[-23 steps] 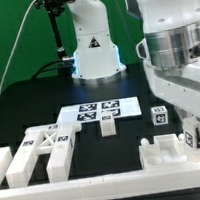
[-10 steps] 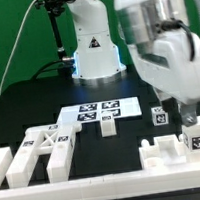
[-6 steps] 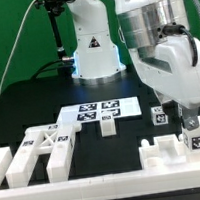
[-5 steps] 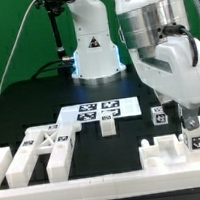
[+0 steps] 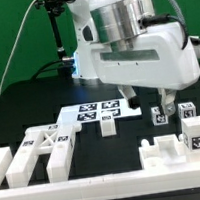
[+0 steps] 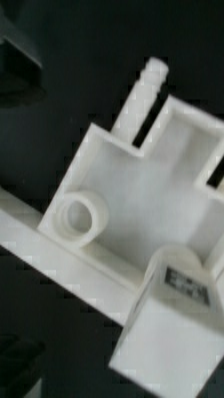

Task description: Assemble chair

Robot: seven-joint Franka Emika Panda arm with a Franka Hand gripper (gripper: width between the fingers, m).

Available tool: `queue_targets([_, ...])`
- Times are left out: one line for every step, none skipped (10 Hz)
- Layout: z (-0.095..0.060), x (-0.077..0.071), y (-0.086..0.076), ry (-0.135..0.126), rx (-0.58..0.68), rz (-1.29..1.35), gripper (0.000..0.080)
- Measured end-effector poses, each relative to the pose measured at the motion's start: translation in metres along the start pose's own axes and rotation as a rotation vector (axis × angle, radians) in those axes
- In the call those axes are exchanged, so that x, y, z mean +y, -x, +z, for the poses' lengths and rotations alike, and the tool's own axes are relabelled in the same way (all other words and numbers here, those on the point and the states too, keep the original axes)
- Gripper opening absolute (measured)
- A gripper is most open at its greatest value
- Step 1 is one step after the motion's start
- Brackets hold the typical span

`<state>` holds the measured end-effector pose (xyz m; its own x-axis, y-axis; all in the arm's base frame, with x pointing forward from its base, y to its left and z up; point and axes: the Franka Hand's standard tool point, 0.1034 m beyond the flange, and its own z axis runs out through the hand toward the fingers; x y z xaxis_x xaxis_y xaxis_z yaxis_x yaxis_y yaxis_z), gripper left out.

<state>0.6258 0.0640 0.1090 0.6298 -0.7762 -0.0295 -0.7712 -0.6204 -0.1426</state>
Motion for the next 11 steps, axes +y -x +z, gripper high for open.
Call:
queue_targets([0.001,-0.001,-0.002,-0.019,0.023,-0.055,0.0649])
queue_targets([0.001,0.0,-0.002,-0.014,0.021,-0.124,0.0649])
queue_targets([0.001,0.0,-0.003,-0.012,0.022,-0.203,0.0649])
queue_targets([0.002,0.001,-0.003,-0.011,0.022,-0.265,0.0649])
queue_targets([0.004,0.005,-0.005,-0.008,0.023,-0.358,0.0649])
queue_targets([0.008,0.019,-0.009,0.005,0.014,-0.448,0.0649])
queue_targets([0.01,0.035,-0.012,0.019,-0.005,-0.53,0.0649])
queue_targets([0.011,0.051,-0.012,0.04,-0.035,-0.607,0.0649])
queue_targets([0.014,0.065,-0.006,0.069,-0.06,-0.693,0.0649])
queue_targets([0.017,0.076,-0.002,0.079,-0.061,-0.784,0.0649])
queue_targets([0.018,0.085,0.001,0.078,-0.043,-0.867,0.0649])
